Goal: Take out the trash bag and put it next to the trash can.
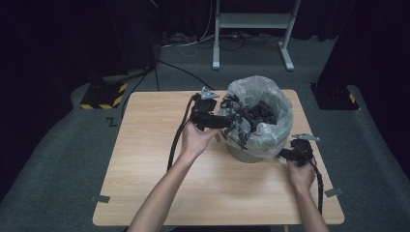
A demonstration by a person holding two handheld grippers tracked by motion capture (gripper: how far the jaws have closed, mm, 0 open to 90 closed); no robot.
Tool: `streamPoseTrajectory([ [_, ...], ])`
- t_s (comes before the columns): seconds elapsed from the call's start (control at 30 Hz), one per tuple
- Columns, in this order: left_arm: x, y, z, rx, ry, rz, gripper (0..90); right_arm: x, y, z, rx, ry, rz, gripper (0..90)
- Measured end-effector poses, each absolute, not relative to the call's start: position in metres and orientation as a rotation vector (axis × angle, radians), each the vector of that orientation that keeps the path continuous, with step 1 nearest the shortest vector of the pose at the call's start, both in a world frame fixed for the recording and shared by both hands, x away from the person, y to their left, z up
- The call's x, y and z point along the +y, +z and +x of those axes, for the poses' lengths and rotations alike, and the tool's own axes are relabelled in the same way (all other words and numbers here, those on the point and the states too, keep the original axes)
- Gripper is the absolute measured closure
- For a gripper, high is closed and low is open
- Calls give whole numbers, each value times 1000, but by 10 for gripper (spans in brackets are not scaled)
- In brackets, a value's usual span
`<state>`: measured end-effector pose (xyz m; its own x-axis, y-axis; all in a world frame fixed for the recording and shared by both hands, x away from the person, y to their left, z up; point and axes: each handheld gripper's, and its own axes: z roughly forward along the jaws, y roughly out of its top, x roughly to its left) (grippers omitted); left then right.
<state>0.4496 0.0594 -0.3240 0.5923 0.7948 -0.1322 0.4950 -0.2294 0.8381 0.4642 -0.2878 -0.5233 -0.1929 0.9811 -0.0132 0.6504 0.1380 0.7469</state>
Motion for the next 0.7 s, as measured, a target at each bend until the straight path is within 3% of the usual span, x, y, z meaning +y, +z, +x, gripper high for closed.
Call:
streamPoseTrajectory([
  [0.57,6,-326,476,1071,481,1970,187,-288,-523,464,1916,848,1557,266],
  [0.7,-3,-333,483,1119,537,1983,259,-288,-523,465,1916,849,1554,264],
])
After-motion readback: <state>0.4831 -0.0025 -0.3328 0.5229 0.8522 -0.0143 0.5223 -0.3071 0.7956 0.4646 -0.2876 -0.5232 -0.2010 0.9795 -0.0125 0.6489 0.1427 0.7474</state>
